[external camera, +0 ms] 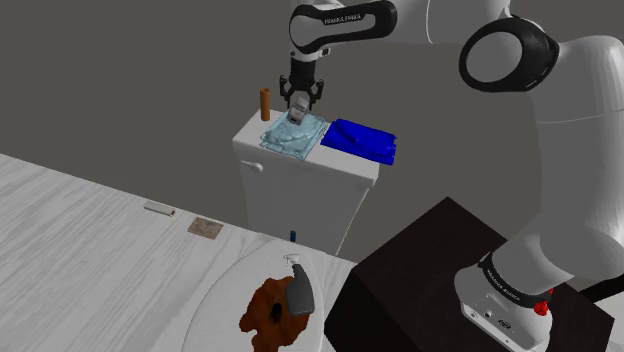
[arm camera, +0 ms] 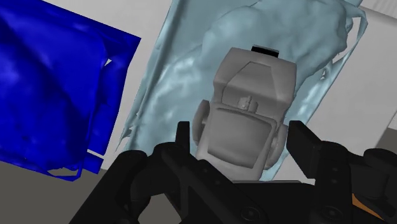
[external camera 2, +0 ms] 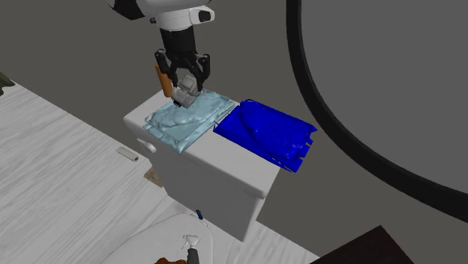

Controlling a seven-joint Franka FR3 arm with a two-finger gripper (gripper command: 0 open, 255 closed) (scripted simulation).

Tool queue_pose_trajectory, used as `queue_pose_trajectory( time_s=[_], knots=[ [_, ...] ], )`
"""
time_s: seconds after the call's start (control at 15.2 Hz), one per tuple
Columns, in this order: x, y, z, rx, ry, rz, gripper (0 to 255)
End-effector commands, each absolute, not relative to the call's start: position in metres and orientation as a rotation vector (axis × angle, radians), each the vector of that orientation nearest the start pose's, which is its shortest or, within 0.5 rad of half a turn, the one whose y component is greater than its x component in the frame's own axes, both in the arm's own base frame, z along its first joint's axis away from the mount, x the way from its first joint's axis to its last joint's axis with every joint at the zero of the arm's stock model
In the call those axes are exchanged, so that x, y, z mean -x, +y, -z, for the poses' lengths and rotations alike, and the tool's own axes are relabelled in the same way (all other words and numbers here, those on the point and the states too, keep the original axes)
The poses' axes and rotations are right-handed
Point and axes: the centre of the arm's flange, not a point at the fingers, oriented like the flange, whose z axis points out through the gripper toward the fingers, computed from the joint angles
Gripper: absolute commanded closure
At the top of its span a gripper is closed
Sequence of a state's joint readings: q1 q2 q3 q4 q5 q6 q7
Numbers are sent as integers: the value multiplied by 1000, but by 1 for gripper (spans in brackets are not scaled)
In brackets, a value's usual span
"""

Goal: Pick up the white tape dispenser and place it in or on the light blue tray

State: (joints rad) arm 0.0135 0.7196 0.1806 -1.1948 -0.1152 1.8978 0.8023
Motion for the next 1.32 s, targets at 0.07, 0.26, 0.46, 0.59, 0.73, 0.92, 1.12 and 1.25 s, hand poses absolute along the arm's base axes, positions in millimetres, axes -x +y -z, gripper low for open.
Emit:
queue_pose_trajectory(
  time_s=[0.07,0.26,0.46,0.59,0.73,0.92,1.12,1.25],
  knots=[
    [-739,99,-346,2988,948,-14,255],
    [-739,99,-335,2988,948,-14,255],
    [-739,99,-335,2989,948,-14,255],
    [-739,99,-335,2988,948,-14,255],
    [-739,99,-335,2988,948,-14,255],
    [-739,100,-335,2988,948,-14,0],
    [-739,99,-335,2988,948,-14,0],
    [-739,99,-362,2988,948,-14,0]
  ],
)
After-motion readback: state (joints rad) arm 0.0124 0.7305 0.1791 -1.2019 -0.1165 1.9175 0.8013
